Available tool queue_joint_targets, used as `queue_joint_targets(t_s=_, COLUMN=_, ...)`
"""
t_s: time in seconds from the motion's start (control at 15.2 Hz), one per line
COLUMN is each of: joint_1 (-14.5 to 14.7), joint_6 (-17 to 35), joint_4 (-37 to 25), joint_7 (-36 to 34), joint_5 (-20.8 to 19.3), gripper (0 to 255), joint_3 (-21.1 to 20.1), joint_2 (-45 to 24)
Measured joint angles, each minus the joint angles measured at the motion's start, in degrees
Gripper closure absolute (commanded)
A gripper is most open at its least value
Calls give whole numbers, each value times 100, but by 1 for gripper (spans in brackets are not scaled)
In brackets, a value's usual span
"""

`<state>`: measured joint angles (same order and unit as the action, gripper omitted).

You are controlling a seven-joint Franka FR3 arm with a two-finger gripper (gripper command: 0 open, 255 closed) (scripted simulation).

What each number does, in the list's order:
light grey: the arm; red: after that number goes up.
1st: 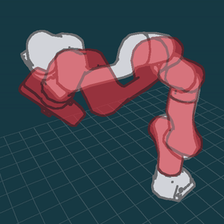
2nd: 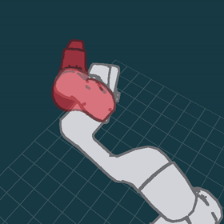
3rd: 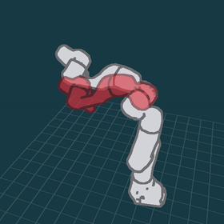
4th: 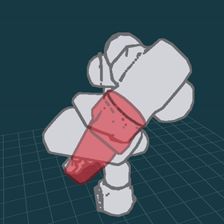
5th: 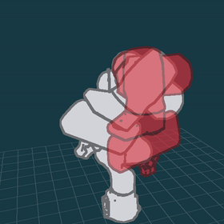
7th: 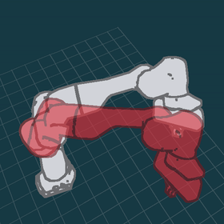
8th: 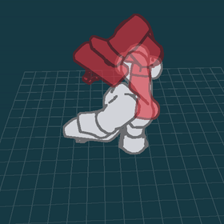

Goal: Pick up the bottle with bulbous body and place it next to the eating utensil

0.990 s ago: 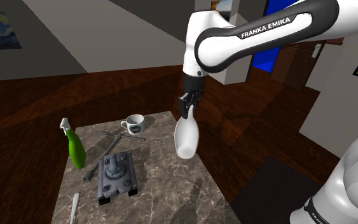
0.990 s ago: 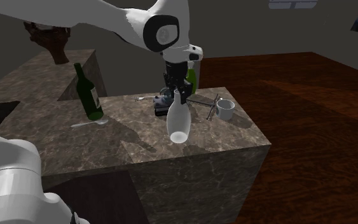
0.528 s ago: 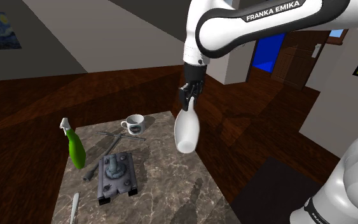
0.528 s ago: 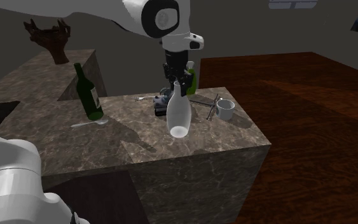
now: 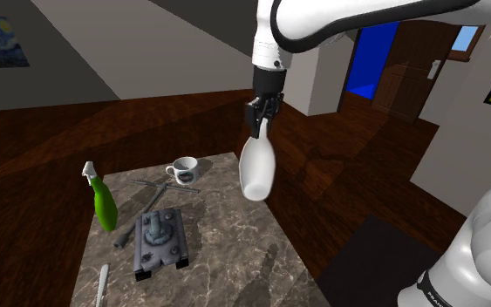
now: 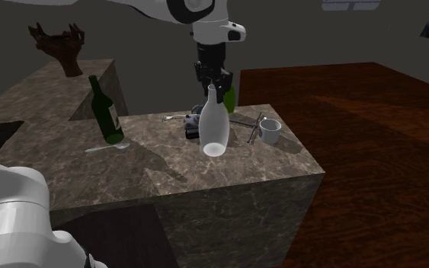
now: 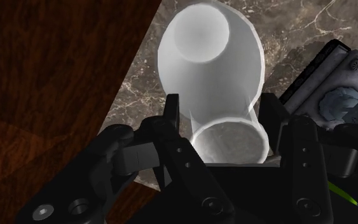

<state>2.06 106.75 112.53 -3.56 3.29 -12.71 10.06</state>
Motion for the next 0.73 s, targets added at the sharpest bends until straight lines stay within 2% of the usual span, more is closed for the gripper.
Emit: queue_joint_targets(t_s=0.73, joint_1=-11, joint_6=-858, joint_4=-941, joint_7=-37, joint_5=-30, gripper=255, joint_3=8, joint_2=-83)
